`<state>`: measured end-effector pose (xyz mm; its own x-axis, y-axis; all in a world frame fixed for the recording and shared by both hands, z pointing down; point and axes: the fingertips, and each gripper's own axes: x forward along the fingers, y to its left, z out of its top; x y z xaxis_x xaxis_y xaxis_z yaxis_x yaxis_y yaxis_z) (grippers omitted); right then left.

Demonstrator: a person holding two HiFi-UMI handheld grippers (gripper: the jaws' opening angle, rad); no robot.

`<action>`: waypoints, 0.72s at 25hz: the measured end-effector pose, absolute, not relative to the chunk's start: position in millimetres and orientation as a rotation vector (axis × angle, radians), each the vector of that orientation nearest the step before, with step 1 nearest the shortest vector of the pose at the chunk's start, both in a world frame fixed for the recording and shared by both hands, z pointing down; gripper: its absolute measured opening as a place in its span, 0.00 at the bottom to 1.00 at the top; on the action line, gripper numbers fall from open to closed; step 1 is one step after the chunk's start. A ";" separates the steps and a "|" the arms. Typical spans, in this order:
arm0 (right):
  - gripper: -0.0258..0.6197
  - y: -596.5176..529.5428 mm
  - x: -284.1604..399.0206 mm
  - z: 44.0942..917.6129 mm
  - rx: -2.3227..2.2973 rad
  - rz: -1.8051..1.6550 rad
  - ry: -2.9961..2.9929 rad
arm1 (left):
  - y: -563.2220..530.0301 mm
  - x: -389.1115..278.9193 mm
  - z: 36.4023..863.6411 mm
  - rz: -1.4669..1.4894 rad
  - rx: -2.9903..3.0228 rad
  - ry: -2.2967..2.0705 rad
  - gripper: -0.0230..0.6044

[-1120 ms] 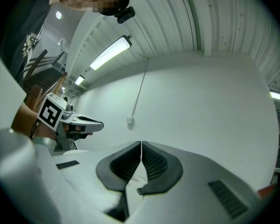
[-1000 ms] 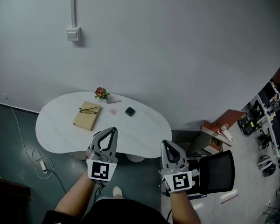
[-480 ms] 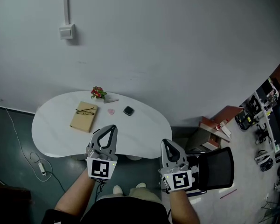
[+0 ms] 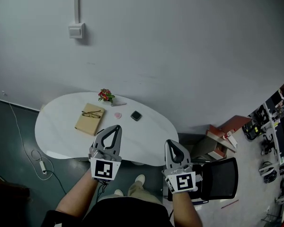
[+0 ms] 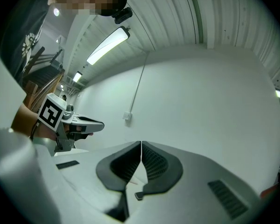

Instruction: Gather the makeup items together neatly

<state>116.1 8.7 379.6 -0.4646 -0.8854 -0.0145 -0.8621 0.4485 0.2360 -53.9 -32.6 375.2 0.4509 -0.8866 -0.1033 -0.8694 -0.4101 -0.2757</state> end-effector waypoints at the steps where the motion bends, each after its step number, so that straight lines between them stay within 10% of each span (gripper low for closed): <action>1: 0.08 4.8 115.0 379.3 1.555 -0.321 -2.582 | -35.6 -54.6 375.3 -0.085 -2.414 1.510 0.06; 18: 0.08 -90.4 129.2 395.3 1.460 -0.284 -2.630 | -120.8 -39.6 389.3 -0.120 -2.390 1.591 0.06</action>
<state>129.2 -90.4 395.3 -0.5275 -0.8495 0.0139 -0.8270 0.5171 0.2208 -39.6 -120.8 389.3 0.3943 -0.9156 -0.0784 -0.8935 -0.3620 -0.2659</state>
